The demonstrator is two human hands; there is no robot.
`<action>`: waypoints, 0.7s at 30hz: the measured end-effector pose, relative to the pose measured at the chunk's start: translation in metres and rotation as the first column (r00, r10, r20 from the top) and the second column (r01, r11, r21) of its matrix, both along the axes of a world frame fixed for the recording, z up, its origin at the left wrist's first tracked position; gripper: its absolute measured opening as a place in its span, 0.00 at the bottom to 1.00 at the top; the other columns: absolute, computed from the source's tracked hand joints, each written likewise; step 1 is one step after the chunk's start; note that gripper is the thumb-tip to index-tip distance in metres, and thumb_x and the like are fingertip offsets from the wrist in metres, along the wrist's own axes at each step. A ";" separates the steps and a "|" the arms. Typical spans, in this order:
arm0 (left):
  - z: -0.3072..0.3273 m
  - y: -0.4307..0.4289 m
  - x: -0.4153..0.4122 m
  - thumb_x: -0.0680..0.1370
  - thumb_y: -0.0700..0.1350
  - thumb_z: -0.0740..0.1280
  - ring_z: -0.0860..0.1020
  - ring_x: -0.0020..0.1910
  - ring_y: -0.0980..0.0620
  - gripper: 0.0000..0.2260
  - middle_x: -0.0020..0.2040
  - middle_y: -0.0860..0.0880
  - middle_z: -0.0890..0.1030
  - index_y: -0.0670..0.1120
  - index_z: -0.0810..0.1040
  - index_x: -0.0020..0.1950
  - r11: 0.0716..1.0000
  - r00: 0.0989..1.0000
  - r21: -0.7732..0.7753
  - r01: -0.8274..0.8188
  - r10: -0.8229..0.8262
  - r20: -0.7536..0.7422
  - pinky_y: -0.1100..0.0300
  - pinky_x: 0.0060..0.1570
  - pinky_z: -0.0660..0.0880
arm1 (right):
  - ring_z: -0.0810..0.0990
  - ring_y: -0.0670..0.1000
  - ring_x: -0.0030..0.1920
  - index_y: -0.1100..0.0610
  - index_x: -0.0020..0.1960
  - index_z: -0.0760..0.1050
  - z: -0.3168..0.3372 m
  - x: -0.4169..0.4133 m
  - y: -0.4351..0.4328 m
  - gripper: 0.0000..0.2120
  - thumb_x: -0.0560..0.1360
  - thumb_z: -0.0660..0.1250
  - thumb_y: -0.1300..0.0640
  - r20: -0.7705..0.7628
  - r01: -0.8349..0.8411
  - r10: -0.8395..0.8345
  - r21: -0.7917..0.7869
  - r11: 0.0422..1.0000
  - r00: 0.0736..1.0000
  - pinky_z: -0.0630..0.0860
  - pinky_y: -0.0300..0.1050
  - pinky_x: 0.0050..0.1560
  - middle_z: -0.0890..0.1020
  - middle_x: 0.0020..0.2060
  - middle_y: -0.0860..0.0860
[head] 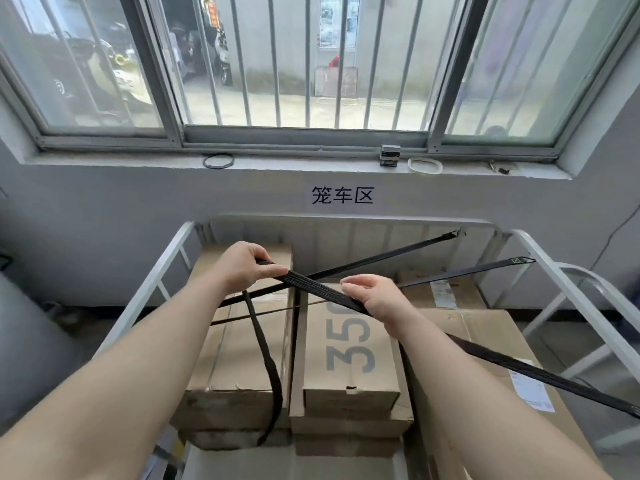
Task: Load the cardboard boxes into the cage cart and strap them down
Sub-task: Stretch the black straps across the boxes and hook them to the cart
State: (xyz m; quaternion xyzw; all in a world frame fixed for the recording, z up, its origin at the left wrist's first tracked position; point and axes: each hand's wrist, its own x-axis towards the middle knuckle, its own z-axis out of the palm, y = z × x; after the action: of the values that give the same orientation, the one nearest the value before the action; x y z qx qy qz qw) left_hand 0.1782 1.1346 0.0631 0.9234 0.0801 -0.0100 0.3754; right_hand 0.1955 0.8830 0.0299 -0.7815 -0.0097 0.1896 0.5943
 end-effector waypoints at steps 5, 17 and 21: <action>0.003 0.052 0.021 0.69 0.55 0.77 0.69 0.29 0.54 0.15 0.30 0.50 0.73 0.44 0.81 0.38 0.998 0.998 -0.038 0.051 -0.052 -0.026 0.63 0.30 0.66 | 0.74 0.43 0.28 0.57 0.42 0.79 0.016 0.025 0.101 0.06 0.76 0.69 0.57 0.003 -0.365 0.370 -0.161 0.917 0.929 0.70 0.33 0.31 0.79 0.31 0.49; -0.022 0.234 0.067 0.73 0.49 0.74 0.79 0.48 0.52 0.08 0.46 0.48 0.83 0.47 0.82 0.48 0.986 0.999 -0.167 -0.028 0.021 -0.045 0.66 0.43 0.72 | 0.73 0.49 0.27 0.59 0.38 0.78 0.009 0.100 0.266 0.11 0.79 0.65 0.60 -0.088 -0.453 0.445 -0.116 0.884 0.891 0.73 0.40 0.33 0.76 0.28 0.51; -0.031 0.262 0.095 0.74 0.48 0.74 0.79 0.49 0.54 0.09 0.48 0.48 0.83 0.46 0.81 0.50 0.963 0.998 -0.265 -0.058 0.057 -0.011 0.68 0.42 0.70 | 0.69 0.47 0.26 0.61 0.44 0.80 0.000 0.121 0.316 0.09 0.79 0.65 0.59 -0.098 -0.442 0.435 -0.070 0.894 0.895 0.70 0.38 0.30 0.77 0.30 0.51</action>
State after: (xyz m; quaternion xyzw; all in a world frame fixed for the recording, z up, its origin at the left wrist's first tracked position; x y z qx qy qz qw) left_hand 0.2729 1.3963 0.0322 0.8621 0.1053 -0.0114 0.4955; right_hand 0.3162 1.1991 0.0300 -0.7770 -0.1531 0.3501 0.5003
